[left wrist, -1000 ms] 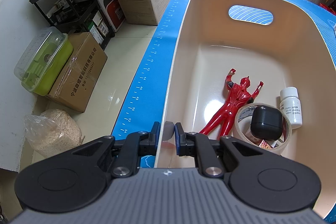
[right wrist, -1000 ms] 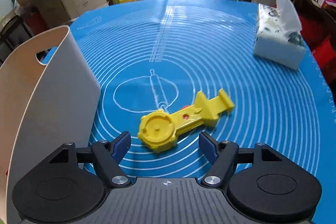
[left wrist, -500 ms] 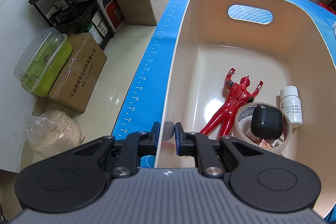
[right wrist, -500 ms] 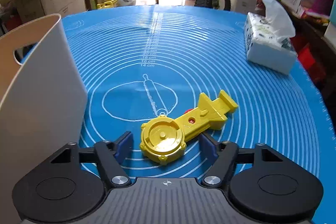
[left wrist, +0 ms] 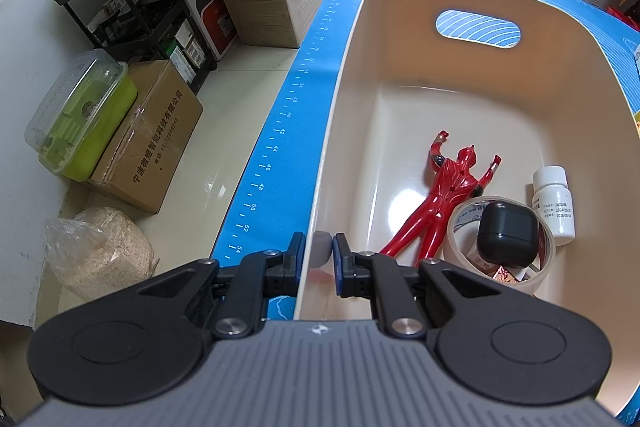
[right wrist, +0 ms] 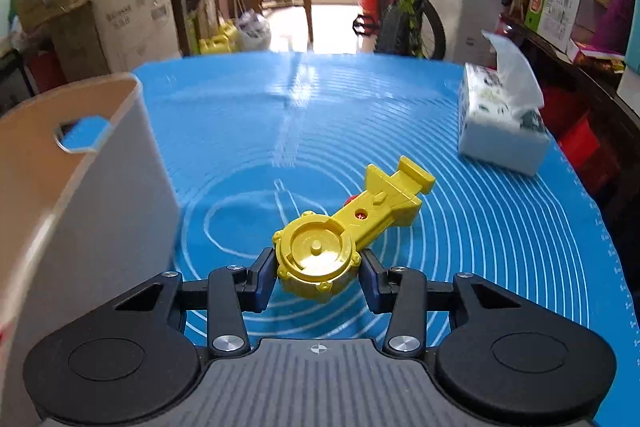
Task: Organize rigid objects
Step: 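Grasp the yellow plastic toy with the right gripper, then carry the yellow toy into the basket and open the right gripper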
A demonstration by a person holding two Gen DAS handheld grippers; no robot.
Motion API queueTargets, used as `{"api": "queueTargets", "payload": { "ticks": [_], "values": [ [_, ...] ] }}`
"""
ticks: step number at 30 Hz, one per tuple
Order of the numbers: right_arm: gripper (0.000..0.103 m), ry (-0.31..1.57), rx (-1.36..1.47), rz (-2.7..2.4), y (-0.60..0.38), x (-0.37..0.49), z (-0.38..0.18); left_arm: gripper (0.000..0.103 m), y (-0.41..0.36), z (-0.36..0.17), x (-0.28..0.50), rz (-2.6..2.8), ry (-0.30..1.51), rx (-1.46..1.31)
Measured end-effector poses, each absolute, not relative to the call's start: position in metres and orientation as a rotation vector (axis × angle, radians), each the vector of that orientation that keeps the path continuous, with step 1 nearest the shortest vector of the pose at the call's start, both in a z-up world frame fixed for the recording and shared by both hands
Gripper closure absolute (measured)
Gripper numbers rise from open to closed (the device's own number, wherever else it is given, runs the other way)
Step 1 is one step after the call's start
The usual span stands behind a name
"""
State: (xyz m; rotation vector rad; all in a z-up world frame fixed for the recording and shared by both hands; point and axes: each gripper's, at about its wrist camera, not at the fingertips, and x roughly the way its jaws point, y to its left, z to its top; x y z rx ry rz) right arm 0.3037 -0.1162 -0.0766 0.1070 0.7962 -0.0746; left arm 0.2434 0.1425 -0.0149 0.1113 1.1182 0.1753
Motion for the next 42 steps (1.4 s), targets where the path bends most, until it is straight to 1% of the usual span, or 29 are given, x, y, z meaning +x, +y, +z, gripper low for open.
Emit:
{"api": "queueTargets", "payload": {
  "ticks": [7, 14, 23, 27, 34, 42],
  "values": [
    [0.053, 0.695, 0.101, -0.017, -0.109, 0.293, -0.042, 0.086, 0.142, -0.015, 0.243, 0.175, 1.119, 0.109],
    [0.053, 0.575, 0.097, 0.073, -0.092, 0.275, 0.004, 0.086, 0.142, -0.014, 0.244, 0.175, 1.119, 0.110],
    [0.053, 0.532, 0.072, 0.248, -0.049, 0.257, 0.033, 0.086, 0.143, -0.014, 0.244, 0.175, 1.119, 0.110],
    [0.053, 0.542, 0.052, 0.305, -0.029, 0.252, 0.033, 0.087, 0.142, -0.014, 0.244, 0.175, 1.119, 0.112],
    [0.053, 0.622, 0.013, 0.392, 0.005, 0.246, 0.022, 0.087, 0.143, -0.014, 0.244, 0.174, 1.119, 0.112],
    [0.053, 0.791, -0.063, 0.463, 0.031, 0.247, -0.003, 0.087, 0.145, -0.014, 0.244, 0.168, 1.117, 0.111]
  ]
}}
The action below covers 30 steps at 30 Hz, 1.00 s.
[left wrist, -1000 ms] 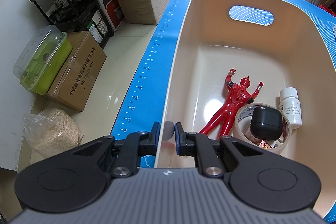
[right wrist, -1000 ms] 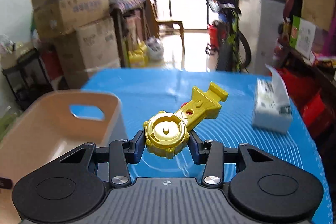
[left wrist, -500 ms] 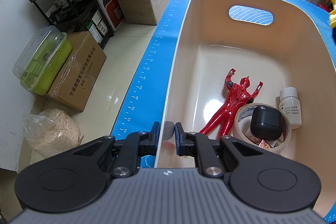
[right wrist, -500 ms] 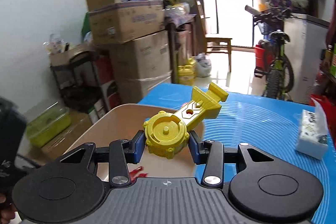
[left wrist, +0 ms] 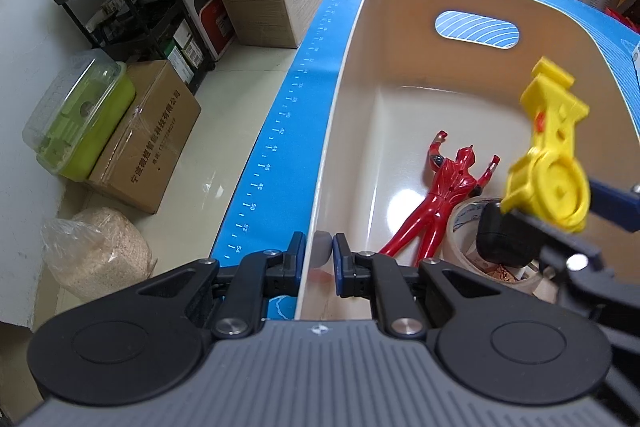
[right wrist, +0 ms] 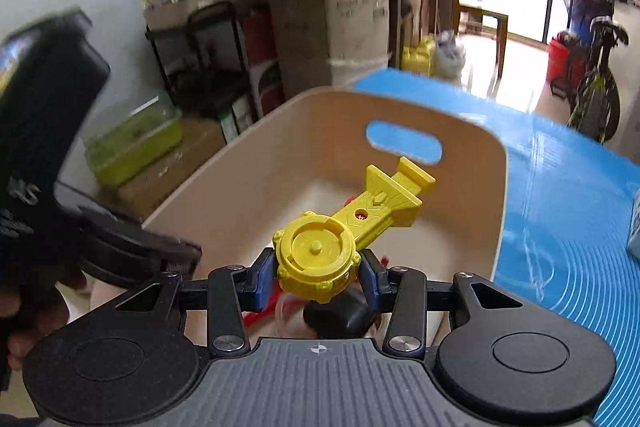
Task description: Organize rigid objects
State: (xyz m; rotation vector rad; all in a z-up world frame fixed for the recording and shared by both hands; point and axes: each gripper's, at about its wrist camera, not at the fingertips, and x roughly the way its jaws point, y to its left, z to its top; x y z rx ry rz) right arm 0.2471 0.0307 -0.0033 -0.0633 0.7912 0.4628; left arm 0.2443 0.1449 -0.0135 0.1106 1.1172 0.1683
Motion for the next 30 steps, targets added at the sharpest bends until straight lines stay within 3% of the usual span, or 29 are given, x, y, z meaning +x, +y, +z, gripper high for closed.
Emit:
{"api": "queueTargets", "payload": {
  "ticks": [12, 13, 15, 19, 20, 22, 23, 24, 30],
  "values": [
    [0.054, 0.869, -0.081, 0.450, 0.026, 0.250, -0.007, 0.087, 0.147, -0.014, 0.244, 0.170, 1.117, 0.099],
    [0.044, 0.868, -0.074, 0.448, 0.024, 0.249, -0.006, 0.087, 0.147, -0.014, 0.244, 0.170, 1.117, 0.096],
    [0.036, 0.863, -0.051, 0.434, 0.022, 0.249, -0.003, 0.087, 0.147, -0.012, 0.243, 0.171, 1.113, 0.092],
    [0.031, 0.824, -0.020, 0.404, 0.008, 0.243, 0.007, 0.086, 0.145, -0.003, 0.238, 0.183, 1.078, 0.098],
    [0.030, 0.812, -0.010, 0.394, 0.003, 0.240, 0.011, 0.084, 0.144, 0.001, 0.236, 0.181, 1.067, 0.095],
    [0.025, 0.794, 0.007, 0.376, -0.006, 0.234, 0.017, 0.057, 0.141, 0.010, 0.232, 0.172, 1.040, 0.086],
    [0.025, 0.786, 0.012, 0.365, -0.009, 0.231, 0.019, 0.039, 0.139, 0.015, 0.228, 0.172, 1.022, 0.084],
    [0.023, 0.777, 0.015, 0.354, -0.013, 0.227, 0.022, 0.030, 0.137, 0.019, 0.225, 0.173, 1.003, 0.084],
    [0.011, 0.738, 0.033, 0.301, -0.032, 0.207, 0.039, 0.027, 0.122, 0.045, 0.205, 0.170, 0.940, 0.105]
  ]
}}
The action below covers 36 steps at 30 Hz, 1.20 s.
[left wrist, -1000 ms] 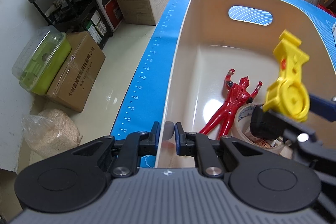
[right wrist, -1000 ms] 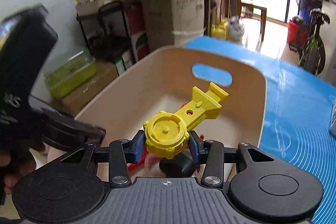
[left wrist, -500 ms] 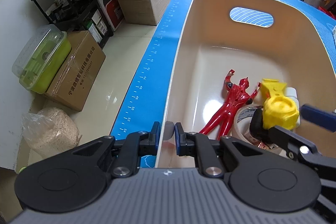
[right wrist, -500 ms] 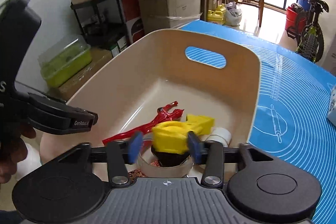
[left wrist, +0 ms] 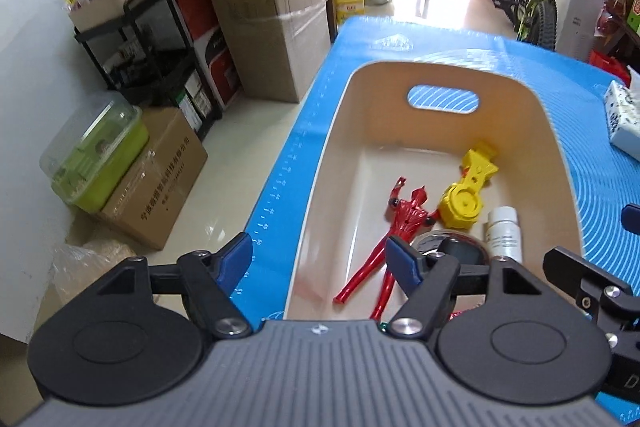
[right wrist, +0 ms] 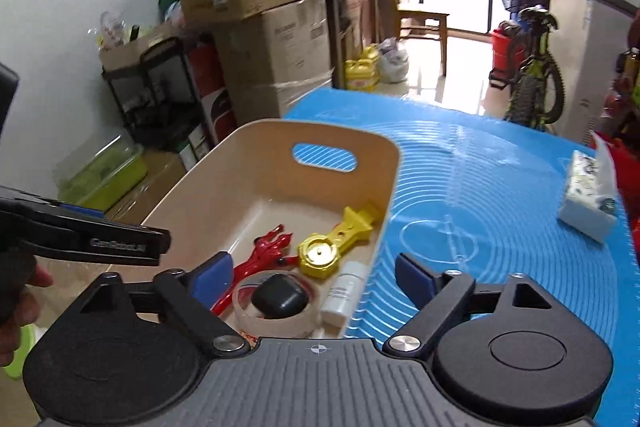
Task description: Organize rigid objects
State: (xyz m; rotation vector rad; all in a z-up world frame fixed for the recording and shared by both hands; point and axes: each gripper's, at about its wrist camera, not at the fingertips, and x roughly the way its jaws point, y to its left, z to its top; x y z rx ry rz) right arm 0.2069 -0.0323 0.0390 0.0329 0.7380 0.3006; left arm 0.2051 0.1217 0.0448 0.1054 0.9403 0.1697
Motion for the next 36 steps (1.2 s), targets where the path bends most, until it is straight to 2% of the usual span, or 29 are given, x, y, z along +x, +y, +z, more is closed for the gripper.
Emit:
{"api": "queueTargets", "payload": {
  "ticks": [3, 7, 19, 22, 26, 36],
  "values": [
    [0.010, 0.721, 0.034, 0.279, -0.040, 0.194, 0.049, 0.023, 0.117, 0.056, 0.191, 0.168, 0.914, 0.102],
    [0.007, 0.699, 0.039, 0.254, -0.050, 0.176, 0.064, 0.023, 0.111, 0.072, 0.174, 0.157, 0.885, 0.080],
    [0.006, 0.636, 0.032, 0.200, -0.085, 0.105, 0.102, 0.021, 0.078, 0.111, 0.109, 0.133, 0.808, 0.096],
    [0.006, 0.618, 0.027, 0.186, -0.094, 0.088, 0.112, 0.021, 0.070, 0.115, 0.094, 0.124, 0.797, 0.093],
    [0.004, 0.600, 0.019, 0.170, -0.106, 0.067, 0.119, 0.013, 0.059, 0.118, 0.072, 0.111, 0.770, 0.084],
    [0.004, 0.600, 0.010, 0.138, -0.127, 0.022, 0.108, 0.013, 0.036, 0.104, 0.034, 0.068, 0.774, 0.095]
  ]
}}
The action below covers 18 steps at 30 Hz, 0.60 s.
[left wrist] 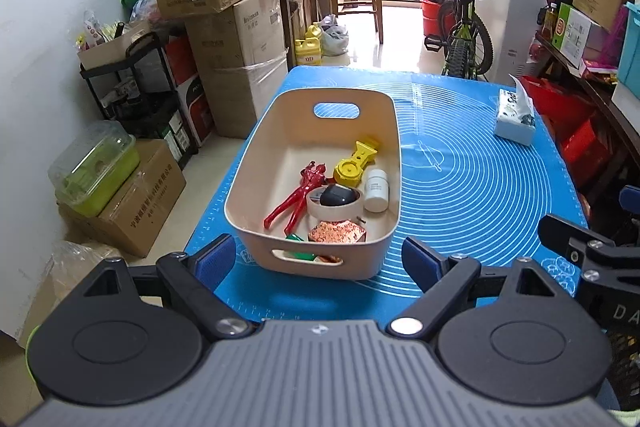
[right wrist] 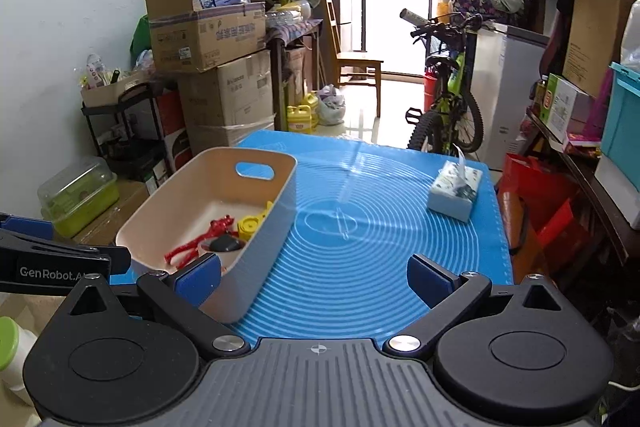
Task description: Organize rigid objects
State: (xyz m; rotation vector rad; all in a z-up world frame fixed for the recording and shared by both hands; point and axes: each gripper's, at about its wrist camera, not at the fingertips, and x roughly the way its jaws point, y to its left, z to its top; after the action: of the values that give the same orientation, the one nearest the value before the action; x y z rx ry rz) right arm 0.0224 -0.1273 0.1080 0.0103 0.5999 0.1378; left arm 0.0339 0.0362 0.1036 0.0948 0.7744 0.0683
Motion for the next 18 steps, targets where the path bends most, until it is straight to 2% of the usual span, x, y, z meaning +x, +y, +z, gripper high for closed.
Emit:
{"api": "queueTargets", "payload": {
  "ticks": [18],
  "values": [
    [0.004, 0.615, 0.039, 0.099, -0.138, -0.011, 0.056, 0.013, 0.032, 0.058, 0.009, 0.039, 0.746, 0.073]
  ]
}}
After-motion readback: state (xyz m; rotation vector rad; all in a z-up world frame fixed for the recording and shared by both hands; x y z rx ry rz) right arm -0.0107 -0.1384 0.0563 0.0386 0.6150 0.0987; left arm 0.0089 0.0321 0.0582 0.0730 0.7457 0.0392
